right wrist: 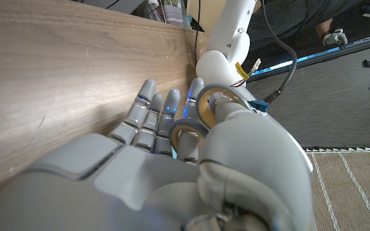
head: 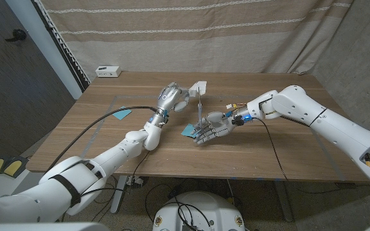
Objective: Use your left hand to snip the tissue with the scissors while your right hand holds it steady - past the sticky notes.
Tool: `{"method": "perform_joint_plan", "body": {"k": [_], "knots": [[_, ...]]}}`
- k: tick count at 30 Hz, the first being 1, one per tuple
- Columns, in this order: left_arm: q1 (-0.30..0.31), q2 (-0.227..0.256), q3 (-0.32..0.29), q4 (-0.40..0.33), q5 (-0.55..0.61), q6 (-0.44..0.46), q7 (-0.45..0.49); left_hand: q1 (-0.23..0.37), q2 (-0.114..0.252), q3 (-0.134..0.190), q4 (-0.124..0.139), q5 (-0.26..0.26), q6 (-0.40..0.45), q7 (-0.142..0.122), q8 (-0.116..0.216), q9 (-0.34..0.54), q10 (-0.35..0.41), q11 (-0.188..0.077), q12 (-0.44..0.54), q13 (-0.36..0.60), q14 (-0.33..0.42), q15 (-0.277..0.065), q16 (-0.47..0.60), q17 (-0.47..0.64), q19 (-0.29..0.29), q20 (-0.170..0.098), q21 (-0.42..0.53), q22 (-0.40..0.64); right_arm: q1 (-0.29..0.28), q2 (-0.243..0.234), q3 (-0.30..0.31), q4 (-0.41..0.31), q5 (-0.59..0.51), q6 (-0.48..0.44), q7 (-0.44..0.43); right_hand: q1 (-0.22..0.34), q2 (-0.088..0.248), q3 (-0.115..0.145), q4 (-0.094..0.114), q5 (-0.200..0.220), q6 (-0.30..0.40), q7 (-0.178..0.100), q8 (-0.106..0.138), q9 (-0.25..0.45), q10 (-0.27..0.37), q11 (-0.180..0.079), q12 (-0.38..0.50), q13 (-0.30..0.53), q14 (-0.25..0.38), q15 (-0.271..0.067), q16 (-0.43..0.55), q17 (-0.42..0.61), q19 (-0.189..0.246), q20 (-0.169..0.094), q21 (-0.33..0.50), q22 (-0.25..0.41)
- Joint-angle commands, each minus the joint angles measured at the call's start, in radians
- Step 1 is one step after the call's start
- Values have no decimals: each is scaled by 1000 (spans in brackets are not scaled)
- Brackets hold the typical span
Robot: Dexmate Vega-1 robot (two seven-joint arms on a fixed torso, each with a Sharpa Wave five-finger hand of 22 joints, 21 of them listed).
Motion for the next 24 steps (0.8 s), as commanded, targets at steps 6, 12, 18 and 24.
{"method": "perform_joint_plan", "body": {"k": [6,12,18,24], "knots": [[3,-9,-40,17,-4,-5,0,-4,6,-4,-2,0,-5,1,6,1,-2,-1,4,2,-5,-42,1,2,-3,-112,7,1,-10,0,23,-22,25,-7,-53,40,18,40,31,-12,2,-3,14,21,0,-7,11,-2,0,-3,17,15,-5,-3,28,4],[-19,-24,-34,69,2,-7,0,-3,7,-4,-4,0,-3,1,7,1,-1,-1,4,0,-3,-43,2,2,-3,-113,8,1,-16,-4,34,-40,36,-17,-85,45,17,42,33,-16,6,-2,19,29,1,-6,15,-3,-1,-2,21,20,-7,-3,37,4],[-28,-32,-54,97,20,-29,0,-4,6,-4,-3,0,-3,1,7,1,-2,-1,3,0,-3,-42,2,2,-3,-112,8,1,-15,1,38,-44,41,-18,-107,48,17,43,35,-19,6,-1,23,37,1,-5,18,-4,1,-4,25,25,-8,-2,46,3],[-51,-54,-64,138,32,-33,0,-4,7,-3,-3,-1,0,1,8,0,-1,-1,6,4,-2,-42,1,1,2,-111,10,1,-10,9,49,-41,41,-7,-131,52,16,44,38,-22,5,2,27,48,1,-3,22,-5,2,-3,32,32,-9,-1,59,3]]}}
